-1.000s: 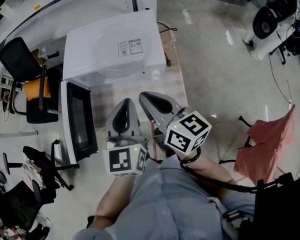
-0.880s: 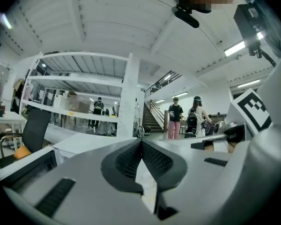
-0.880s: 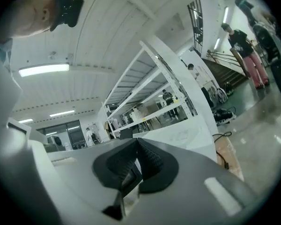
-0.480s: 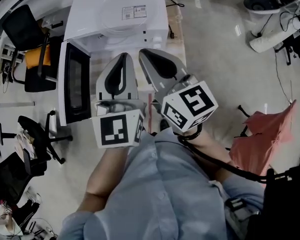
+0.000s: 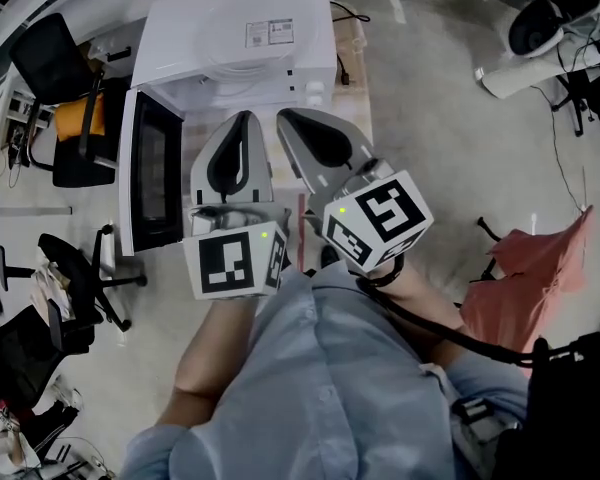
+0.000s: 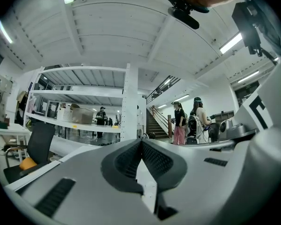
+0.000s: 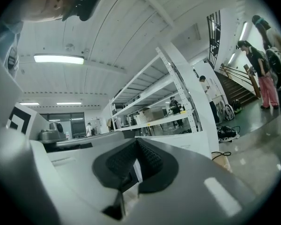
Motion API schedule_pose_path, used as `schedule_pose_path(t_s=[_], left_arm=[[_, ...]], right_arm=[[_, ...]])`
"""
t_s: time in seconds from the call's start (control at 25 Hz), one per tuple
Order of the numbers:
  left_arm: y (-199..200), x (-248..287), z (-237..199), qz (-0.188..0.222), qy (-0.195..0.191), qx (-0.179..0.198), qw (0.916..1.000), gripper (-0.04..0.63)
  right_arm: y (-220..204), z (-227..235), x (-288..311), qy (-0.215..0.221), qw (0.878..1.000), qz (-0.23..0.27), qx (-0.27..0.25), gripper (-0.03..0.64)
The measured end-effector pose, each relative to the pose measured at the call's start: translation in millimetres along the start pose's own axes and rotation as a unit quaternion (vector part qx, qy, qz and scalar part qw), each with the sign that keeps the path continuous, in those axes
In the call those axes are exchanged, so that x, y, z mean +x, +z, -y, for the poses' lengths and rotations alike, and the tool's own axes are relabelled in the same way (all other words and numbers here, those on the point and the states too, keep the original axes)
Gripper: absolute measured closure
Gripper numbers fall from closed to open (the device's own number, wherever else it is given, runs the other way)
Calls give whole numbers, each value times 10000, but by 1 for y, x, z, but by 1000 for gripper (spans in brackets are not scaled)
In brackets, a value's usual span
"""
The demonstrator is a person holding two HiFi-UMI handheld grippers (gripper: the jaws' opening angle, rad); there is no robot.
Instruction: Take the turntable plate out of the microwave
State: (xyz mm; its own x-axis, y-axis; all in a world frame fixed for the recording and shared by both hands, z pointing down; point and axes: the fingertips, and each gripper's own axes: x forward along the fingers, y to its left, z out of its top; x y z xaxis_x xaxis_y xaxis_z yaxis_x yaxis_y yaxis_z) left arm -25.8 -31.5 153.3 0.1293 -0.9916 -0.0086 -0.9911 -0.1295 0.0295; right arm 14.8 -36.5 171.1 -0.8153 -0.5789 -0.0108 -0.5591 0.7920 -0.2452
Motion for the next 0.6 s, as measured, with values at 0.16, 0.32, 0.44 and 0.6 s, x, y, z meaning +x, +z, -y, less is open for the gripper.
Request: schedule_pose_path(t_s=[0.16,0.32,0.44,0.6], left_arm=[[-2,5,0,-19,15,-43,10000,588],[-3,8,2,-33,-6,-53,10000,588],[-3,8,2,-41,-8,-46,10000,588],[-4,11,1,-74,6,-73,9999,588]], right_arm=[[0,3,1,35,10000,-10,-19,617],[1,5,1,33,10000,11,-31,617],[1,5,2,38,10000,22,-39,617],[1,6,4,54,10000,4,-38,617]])
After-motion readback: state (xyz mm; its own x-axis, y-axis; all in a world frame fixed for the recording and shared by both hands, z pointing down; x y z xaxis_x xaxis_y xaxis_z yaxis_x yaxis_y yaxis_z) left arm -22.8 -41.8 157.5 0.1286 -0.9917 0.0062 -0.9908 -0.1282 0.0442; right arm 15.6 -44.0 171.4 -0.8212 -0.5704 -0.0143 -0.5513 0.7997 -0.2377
